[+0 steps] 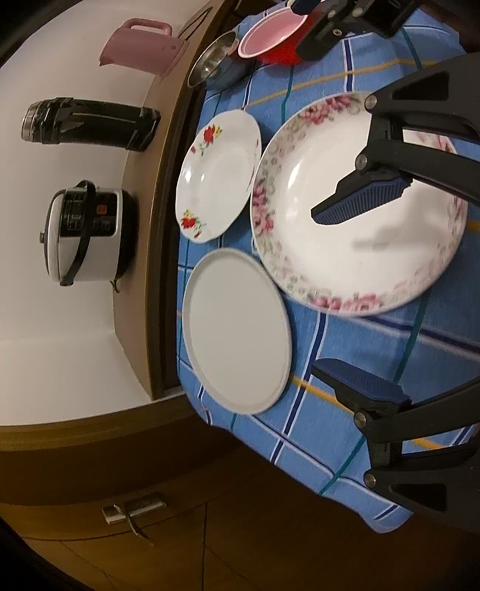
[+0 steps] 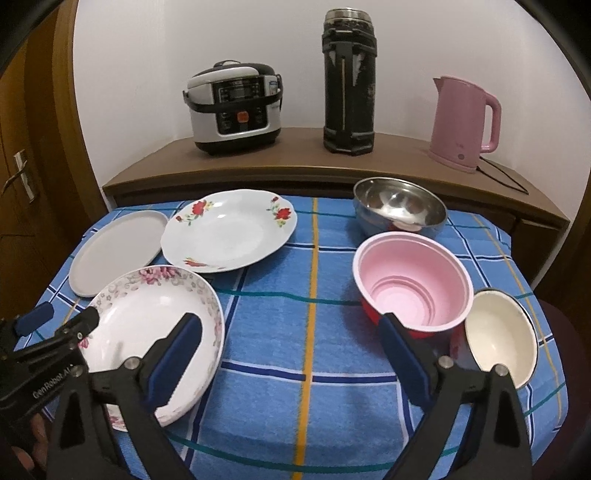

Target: Organize plates and bowls

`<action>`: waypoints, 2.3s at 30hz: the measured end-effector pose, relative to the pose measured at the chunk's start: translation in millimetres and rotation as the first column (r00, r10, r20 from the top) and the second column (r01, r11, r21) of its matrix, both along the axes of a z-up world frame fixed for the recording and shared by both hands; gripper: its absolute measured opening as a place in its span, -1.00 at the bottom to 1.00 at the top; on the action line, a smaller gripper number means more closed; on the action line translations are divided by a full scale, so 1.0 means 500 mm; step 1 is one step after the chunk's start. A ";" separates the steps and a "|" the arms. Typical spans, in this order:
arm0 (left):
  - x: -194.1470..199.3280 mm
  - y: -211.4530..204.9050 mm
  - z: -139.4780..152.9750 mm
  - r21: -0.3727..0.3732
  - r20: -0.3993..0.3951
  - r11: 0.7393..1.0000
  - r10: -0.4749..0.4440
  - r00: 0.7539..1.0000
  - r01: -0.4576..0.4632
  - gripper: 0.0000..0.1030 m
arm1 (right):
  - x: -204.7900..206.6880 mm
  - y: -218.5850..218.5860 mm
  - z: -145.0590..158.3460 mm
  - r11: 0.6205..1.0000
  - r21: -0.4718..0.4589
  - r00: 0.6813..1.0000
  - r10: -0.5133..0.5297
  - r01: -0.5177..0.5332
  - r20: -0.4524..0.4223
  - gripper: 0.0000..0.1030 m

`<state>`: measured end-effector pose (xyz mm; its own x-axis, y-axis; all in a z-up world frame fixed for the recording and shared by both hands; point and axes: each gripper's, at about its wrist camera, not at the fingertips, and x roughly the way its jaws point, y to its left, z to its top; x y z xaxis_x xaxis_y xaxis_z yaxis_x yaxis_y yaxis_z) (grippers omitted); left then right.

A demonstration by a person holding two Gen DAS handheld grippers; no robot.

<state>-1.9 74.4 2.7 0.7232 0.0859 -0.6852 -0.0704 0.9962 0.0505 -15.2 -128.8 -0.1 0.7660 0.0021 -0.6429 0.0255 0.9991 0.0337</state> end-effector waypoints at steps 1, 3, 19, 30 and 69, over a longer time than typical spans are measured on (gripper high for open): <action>0.000 0.004 -0.001 0.002 0.000 1.000 -0.003 1.000 0.003 0.50 | 0.001 0.002 0.000 1.000 0.005 1.000 0.007 -0.007 0.001 0.81; 0.002 0.014 -0.004 0.009 -0.006 1.000 0.014 1.000 -0.014 0.50 | 0.004 0.005 -0.003 1.000 0.010 1.000 0.017 -0.017 -0.001 0.76; 0.036 0.038 -0.054 -0.076 -0.097 0.997 0.015 0.995 -0.022 0.50 | 0.045 0.042 -0.056 0.986 0.111 0.988 0.130 -0.121 -0.081 0.20; 0.058 0.033 -0.073 -0.066 -0.121 0.998 0.008 0.993 -0.016 0.50 | 0.080 0.045 -0.091 0.973 0.177 0.976 0.174 -0.149 -0.135 -0.02; 0.071 0.012 -0.081 -0.071 -0.110 0.997 -0.032 0.993 0.024 0.07 | 0.094 0.066 -0.111 0.953 0.211 0.957 0.251 -0.217 -0.148 -0.64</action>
<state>33.6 80.6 -37.7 0.6435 0.0159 -0.7653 -0.0404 0.9991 -0.0133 31.7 -95.7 -55.6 0.6079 0.3036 -0.7337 -0.1861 0.9527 0.2401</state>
